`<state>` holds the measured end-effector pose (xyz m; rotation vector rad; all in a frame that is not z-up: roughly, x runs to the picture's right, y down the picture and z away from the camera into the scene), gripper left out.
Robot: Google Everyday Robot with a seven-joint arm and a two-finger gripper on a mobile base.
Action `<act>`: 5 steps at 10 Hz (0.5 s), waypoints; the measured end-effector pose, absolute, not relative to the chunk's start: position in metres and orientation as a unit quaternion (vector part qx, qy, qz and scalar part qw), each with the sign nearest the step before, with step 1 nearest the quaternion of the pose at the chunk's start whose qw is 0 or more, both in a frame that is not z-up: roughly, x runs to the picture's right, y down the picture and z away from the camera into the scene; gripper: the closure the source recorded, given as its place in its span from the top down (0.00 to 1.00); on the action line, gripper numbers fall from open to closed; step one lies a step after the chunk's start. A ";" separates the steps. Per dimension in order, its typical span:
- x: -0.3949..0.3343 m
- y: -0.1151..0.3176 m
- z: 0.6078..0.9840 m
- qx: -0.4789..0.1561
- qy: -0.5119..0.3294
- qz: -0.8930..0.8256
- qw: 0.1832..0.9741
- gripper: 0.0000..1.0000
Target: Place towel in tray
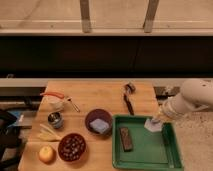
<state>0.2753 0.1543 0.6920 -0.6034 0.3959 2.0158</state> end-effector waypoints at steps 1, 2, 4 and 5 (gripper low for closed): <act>0.275 0.168 0.702 -0.254 0.170 0.825 0.476 0.00; 0.275 0.183 0.715 -0.263 0.179 0.822 0.472 0.00; 0.273 0.217 0.740 -0.285 0.203 0.816 0.460 0.00; 0.272 0.234 0.752 -0.299 0.218 0.811 0.453 0.00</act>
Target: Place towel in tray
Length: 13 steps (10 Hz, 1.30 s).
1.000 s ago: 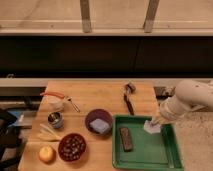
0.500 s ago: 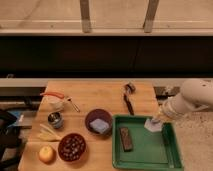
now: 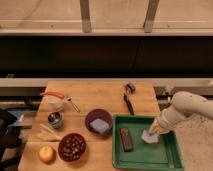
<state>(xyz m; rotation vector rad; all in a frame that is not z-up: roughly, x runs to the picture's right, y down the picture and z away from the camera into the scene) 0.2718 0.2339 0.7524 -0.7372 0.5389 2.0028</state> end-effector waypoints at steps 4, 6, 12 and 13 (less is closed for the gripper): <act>0.271 0.262 0.764 -0.327 0.248 0.802 0.435 0.12; 0.271 0.262 0.757 -0.331 0.247 0.801 0.432 0.32; 0.263 0.255 0.743 -0.340 0.230 0.797 0.443 0.80; 0.263 0.255 0.743 -0.340 0.231 0.797 0.443 0.80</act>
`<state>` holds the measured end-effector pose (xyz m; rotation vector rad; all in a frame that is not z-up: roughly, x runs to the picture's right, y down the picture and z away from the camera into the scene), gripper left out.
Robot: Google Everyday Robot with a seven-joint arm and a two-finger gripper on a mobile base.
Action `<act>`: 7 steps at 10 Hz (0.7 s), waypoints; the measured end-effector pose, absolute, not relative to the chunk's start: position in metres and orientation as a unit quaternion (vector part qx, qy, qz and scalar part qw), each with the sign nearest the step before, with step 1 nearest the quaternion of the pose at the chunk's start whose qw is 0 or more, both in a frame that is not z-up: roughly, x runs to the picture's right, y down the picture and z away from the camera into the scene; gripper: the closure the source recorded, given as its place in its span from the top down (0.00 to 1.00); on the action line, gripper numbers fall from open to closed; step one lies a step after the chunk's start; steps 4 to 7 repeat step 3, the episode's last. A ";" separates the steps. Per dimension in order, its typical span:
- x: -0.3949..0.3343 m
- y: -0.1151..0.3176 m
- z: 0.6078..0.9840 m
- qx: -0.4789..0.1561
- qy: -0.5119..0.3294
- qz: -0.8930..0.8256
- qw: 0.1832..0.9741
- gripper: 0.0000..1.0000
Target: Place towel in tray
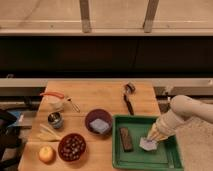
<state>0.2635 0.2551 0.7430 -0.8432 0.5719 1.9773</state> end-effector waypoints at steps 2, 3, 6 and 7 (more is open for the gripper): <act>0.263 0.255 0.743 -0.340 0.230 0.797 0.443 0.80; 0.263 0.255 0.743 -0.340 0.231 0.797 0.443 0.80; 0.263 0.255 0.743 -0.340 0.231 0.797 0.443 0.80; 0.263 0.255 0.743 -0.340 0.231 0.797 0.443 0.80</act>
